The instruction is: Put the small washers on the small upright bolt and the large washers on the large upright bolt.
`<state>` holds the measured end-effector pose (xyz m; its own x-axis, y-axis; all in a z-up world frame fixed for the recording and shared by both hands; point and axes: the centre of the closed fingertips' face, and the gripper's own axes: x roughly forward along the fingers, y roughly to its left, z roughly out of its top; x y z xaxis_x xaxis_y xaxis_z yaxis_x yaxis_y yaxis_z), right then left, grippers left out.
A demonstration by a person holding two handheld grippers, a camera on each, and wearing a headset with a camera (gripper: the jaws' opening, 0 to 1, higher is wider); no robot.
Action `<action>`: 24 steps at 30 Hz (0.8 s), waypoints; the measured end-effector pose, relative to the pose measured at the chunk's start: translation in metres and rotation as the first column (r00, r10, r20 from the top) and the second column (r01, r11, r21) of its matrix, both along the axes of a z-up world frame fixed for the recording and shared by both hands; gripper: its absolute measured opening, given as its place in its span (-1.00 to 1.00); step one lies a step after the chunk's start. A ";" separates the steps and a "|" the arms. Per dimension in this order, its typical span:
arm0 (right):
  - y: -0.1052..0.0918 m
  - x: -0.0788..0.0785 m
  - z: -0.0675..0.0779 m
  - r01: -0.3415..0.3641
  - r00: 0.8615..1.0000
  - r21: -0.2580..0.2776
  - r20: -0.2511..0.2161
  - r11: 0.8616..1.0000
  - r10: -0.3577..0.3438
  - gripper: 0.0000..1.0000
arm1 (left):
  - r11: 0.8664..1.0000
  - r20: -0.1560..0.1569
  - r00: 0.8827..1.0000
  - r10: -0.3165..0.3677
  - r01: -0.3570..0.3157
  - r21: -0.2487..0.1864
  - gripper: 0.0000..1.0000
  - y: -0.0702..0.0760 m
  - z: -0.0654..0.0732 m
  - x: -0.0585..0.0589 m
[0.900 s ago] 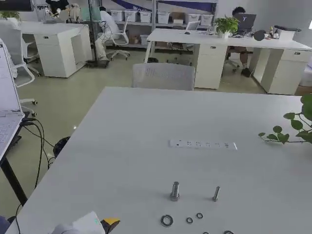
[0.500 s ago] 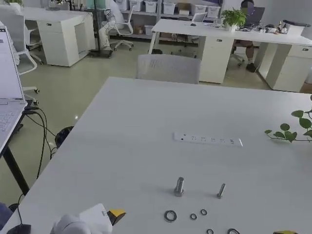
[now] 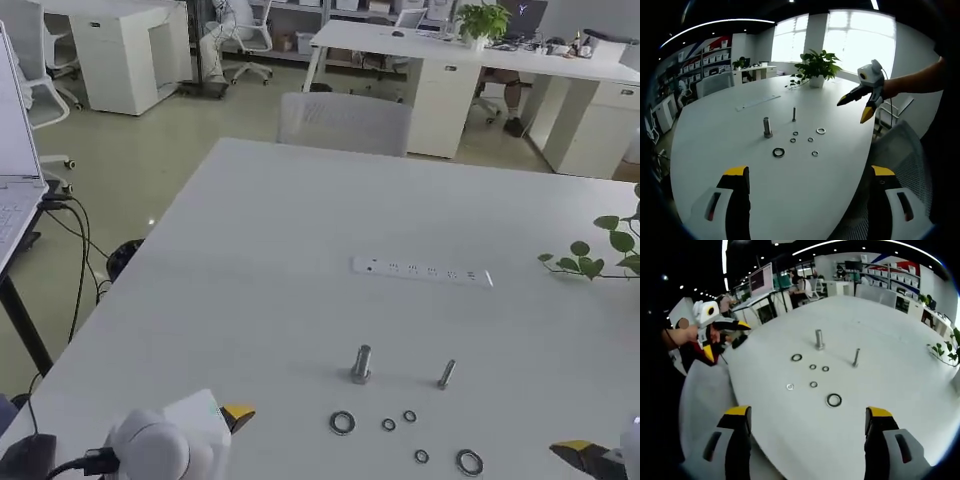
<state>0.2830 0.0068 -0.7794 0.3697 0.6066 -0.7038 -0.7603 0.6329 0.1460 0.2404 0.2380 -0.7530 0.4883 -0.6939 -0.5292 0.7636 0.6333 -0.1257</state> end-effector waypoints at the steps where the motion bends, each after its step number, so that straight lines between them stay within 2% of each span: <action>1: 0.001 0.002 0.001 -0.006 1.000 -0.007 0.001 1.000 0.006 0.91 | 1.000 0.000 1.000 -0.006 0.006 0.006 0.99 -0.001 -0.001 -0.001; 7: 0.003 0.013 -0.001 -0.030 1.000 -0.032 0.008 0.999 0.030 0.85 | 1.000 0.005 1.000 -0.004 0.004 0.007 0.99 -0.002 -0.002 0.000; 12: 0.003 0.016 -0.008 -0.086 0.996 -0.094 0.000 0.992 0.086 0.78 | 1.000 -0.002 1.000 -0.014 0.014 0.017 0.99 -0.004 -0.007 -0.004; 17: 0.005 0.020 -0.011 -0.104 0.995 -0.104 -0.007 0.989 0.104 0.74 | 1.000 -0.003 1.000 -0.014 0.014 0.016 0.97 -0.004 -0.008 -0.007; 24: 0.003 0.025 -0.023 -0.159 0.987 -0.166 -0.029 0.973 0.156 0.62 | 1.000 -0.008 1.000 -0.017 0.017 0.019 0.93 -0.006 -0.010 -0.007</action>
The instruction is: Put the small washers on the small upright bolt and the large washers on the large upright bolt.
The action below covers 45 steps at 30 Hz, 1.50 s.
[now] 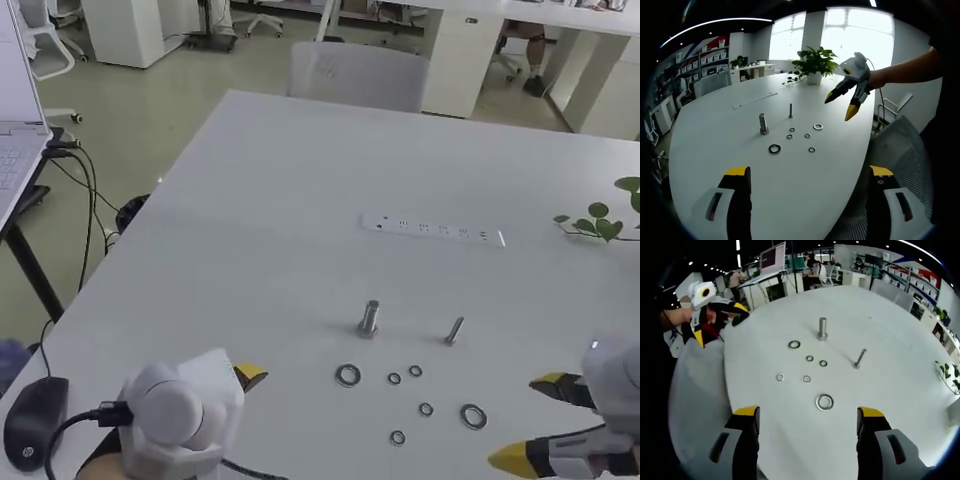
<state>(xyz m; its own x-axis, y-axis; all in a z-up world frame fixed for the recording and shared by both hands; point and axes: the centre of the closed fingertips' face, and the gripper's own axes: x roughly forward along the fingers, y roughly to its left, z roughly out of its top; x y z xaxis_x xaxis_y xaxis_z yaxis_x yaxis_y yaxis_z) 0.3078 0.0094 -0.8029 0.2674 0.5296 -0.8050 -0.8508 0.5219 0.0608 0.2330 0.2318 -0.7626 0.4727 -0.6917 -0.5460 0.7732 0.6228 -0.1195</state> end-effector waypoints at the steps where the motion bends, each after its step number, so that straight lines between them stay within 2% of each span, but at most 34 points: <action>1: 0.000 0.003 -0.001 -0.003 1.000 -0.002 0.000 1.000 0.003 0.61 | 1.000 0.000 1.000 -0.001 0.001 0.001 0.93 0.000 0.000 0.000; 7: 0.000 0.009 -0.005 -0.045 0.999 -0.042 -0.005 0.998 0.045 0.53 | 1.000 0.001 1.000 -0.013 0.013 0.012 0.93 -0.003 -0.003 0.002; 13: -0.003 0.016 -0.015 -0.110 0.994 -0.105 -0.020 0.988 0.108 0.47 | 1.000 0.000 1.000 -0.022 0.022 0.013 0.93 -0.004 -0.004 0.001; 15: -0.002 0.017 -0.016 -0.114 0.993 -0.108 -0.020 0.988 0.113 0.43 | 1.000 -0.003 1.000 -0.025 0.025 0.013 0.92 -0.004 -0.004 0.000; 20: 0.002 0.020 -0.020 -0.154 0.988 -0.137 -0.025 0.979 0.152 0.38 | 0.999 -0.009 0.999 -0.036 0.036 0.015 0.90 -0.004 -0.006 -0.003; 22: 0.003 0.020 -0.023 -0.181 0.984 -0.157 -0.027 0.971 0.179 0.37 | 0.999 -0.009 0.999 -0.040 0.040 0.014 0.90 -0.004 -0.006 -0.004; 26: 0.008 0.022 -0.027 -0.206 0.979 -0.168 -0.037 0.964 0.202 0.34 | 0.999 -0.008 0.999 -0.043 0.043 0.017 0.89 -0.005 -0.005 -0.005; 29: 0.009 0.022 -0.032 -0.245 0.969 -0.201 -0.043 0.948 0.242 0.31 | 0.999 -0.007 0.999 -0.048 0.048 0.018 0.89 -0.006 -0.004 -0.006; 32: 0.011 0.024 -0.035 -0.257 0.966 -0.201 -0.049 0.945 0.253 0.29 | 0.999 -0.009 0.999 -0.048 0.048 0.018 0.87 -0.005 -0.004 -0.007; 37: 0.011 0.026 -0.045 -0.297 0.955 -0.228 -0.062 0.927 0.291 0.24 | 0.999 -0.015 0.999 -0.050 0.050 0.022 0.85 -0.004 -0.004 -0.007; 42: 0.009 0.028 -0.057 -0.341 0.940 -0.264 -0.081 0.902 0.332 0.18 | 0.999 -0.019 0.999 -0.049 0.050 0.023 0.83 -0.003 -0.005 -0.007; 45: 0.009 0.028 -0.061 -0.359 0.933 -0.274 -0.088 0.892 0.348 0.16 | 0.998 -0.022 0.998 -0.054 0.055 0.025 0.82 -0.003 -0.006 -0.007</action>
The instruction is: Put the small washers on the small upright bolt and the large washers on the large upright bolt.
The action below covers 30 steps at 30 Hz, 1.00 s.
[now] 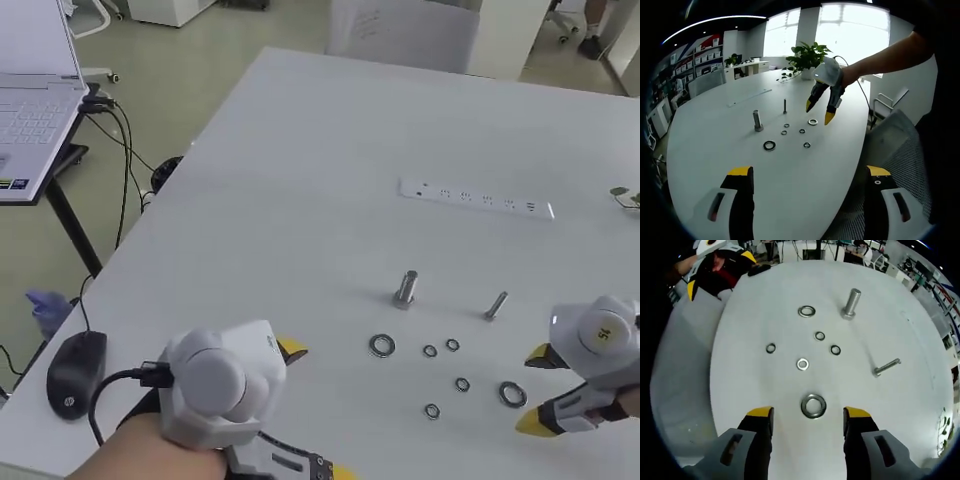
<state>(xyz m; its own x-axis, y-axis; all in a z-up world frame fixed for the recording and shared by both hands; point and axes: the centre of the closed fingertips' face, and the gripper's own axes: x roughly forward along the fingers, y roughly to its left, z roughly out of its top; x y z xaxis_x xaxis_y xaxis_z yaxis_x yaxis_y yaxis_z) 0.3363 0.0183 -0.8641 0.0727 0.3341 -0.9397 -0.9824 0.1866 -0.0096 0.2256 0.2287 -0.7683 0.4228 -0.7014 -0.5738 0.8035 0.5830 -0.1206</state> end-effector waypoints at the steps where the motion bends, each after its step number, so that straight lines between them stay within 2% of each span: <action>1: 0.000 0.000 -0.001 -0.005 1.000 -0.005 -0.001 1.000 0.005 0.14 | 1.000 0.001 1.000 -0.002 0.002 0.002 0.82 0.000 0.000 0.000; 8: 0.000 0.001 -0.007 -0.057 0.998 -0.037 0.004 0.998 0.057 0.08 | 1.000 0.003 1.000 -0.001 0.001 -0.001 0.80 -0.002 0.001 0.000; 18: 0.002 0.004 -0.011 -0.089 0.996 -0.055 0.004 0.995 0.089 0.02 | 1.000 -0.005 1.000 0.008 -0.008 0.003 0.76 -0.001 0.000 -0.003; 30: 0.005 0.003 -0.016 -0.117 0.993 -0.059 -0.024 0.991 0.115 -0.08 | 1.000 -0.014 1.000 0.015 -0.015 0.008 0.71 0.003 -0.002 -0.005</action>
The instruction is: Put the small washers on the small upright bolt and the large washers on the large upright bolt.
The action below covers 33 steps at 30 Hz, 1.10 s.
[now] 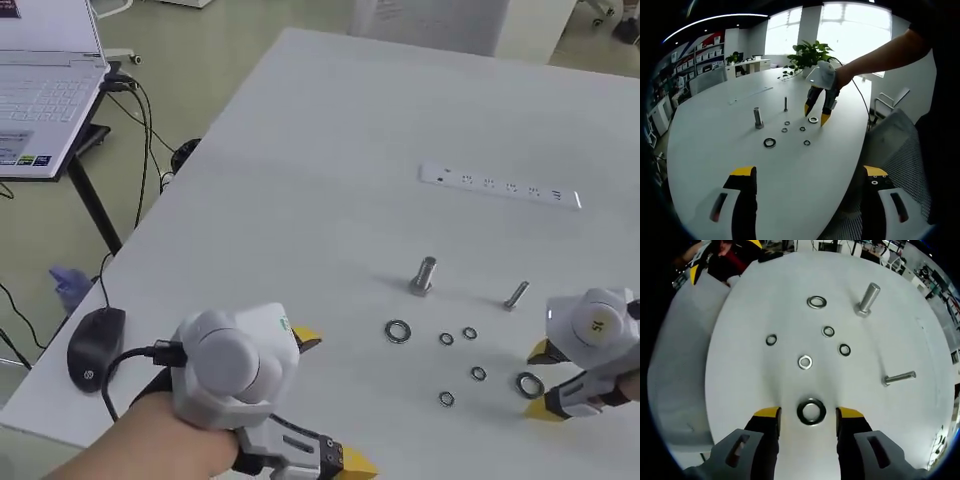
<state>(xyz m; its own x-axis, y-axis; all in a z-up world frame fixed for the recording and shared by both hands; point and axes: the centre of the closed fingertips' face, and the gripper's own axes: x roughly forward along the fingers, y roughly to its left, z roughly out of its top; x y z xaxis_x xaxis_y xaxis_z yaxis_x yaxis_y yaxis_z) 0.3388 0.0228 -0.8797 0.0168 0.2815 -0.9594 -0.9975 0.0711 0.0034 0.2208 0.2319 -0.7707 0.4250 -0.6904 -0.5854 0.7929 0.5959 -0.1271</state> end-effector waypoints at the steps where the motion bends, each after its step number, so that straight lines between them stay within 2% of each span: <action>1: 0.000 0.000 0.000 -0.003 1.000 0.003 0.001 1.000 0.003 -0.09 | 1.000 -0.001 1.000 0.000 0.000 -0.001 0.70 0.000 0.000 0.000; 7: -0.001 -0.001 0.001 -0.017 1.000 0.002 0.000 1.000 0.017 -0.19 | 1.000 -0.002 1.000 -0.001 0.001 0.000 0.67 -0.001 0.000 -0.002; 16: -0.001 0.000 0.000 -0.054 0.999 -0.071 -0.002 0.996 0.054 -0.35 | 1.000 -0.007 1.000 0.010 -0.010 -0.001 0.62 0.000 0.000 -0.004; 23: -0.003 0.000 -0.001 -0.062 0.998 -0.093 0.008 0.994 0.063 -0.49 | 1.000 -0.009 1.000 0.015 -0.015 -0.003 0.59 0.000 0.001 -0.006; 25: -0.003 0.000 -0.001 -0.090 0.996 -0.119 0.008 0.989 0.091 -0.51 | 1.000 -0.011 1.000 0.012 -0.012 0.000 0.57 0.000 0.000 -0.007; 30: -0.003 0.000 -0.002 -0.108 0.994 -0.169 0.007 0.980 0.111 -0.55 | 1.000 -0.007 1.000 0.010 -0.010 -0.002 0.54 -0.003 0.002 -0.007; 33: -0.004 0.000 0.000 -0.114 0.993 -0.175 0.009 0.978 0.117 -0.57 | 1.000 -0.009 1.000 0.008 -0.008 -0.004 0.52 -0.004 0.003 -0.008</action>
